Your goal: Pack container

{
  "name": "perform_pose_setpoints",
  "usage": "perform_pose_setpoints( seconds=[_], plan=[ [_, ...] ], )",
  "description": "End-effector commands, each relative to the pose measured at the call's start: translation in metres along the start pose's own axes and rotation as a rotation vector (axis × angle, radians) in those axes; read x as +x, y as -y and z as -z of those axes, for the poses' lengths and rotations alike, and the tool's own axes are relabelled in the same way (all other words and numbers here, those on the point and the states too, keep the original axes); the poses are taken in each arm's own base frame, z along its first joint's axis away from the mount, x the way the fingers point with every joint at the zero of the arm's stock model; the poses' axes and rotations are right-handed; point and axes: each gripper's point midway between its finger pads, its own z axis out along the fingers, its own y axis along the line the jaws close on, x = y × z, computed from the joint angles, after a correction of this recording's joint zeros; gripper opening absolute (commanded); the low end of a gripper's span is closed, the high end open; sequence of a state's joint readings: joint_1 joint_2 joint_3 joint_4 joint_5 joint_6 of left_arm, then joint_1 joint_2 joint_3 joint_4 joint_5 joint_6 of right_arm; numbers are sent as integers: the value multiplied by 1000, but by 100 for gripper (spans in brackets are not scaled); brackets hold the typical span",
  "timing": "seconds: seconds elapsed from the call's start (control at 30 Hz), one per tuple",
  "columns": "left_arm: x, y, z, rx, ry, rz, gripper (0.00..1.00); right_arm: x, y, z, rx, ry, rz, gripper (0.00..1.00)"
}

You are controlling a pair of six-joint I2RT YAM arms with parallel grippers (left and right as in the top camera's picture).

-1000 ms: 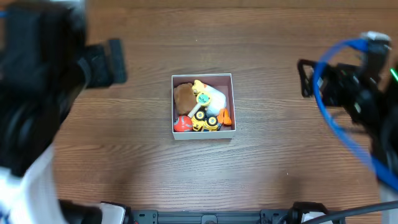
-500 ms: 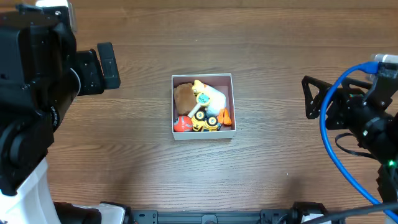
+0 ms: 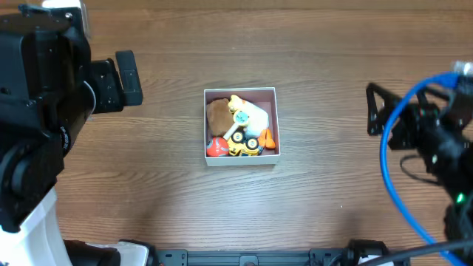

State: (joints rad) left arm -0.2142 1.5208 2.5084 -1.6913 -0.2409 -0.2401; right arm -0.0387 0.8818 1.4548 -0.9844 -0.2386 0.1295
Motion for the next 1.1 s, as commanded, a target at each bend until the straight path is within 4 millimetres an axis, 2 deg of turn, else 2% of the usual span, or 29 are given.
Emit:
perform_pose_setpoints(
  seconds=[0.0,0.07,0.1,0.23,0.4,0.67,0.93,1.07],
  plan=[
    [-1,-4,2,-15,10,-3,100,26,17,19,79,83,22,100],
    [-1,-4,2,-15,10,-3,100,56,26,20,98,88,21,100],
    [-1,-4,2,-15,10,-3,100,78,31,17,100,70,17,100],
    [-1,-4,2,-15,10,-3,100,150,52,-8,114,2,3,100],
    [-1,-4,2,-15,10,-3,100,202,71,-37,109,26,7,100],
    [-1,-4,2,-15,10,-3,100,241,83,-55,105,42,7,100],
    [-1,-4,2,-15,10,-3,100,258,89,-66,91,91,18,100],
    [-1,-4,2,-15,10,-3,100,257,89,-67,91,95,19,100]
  ],
)
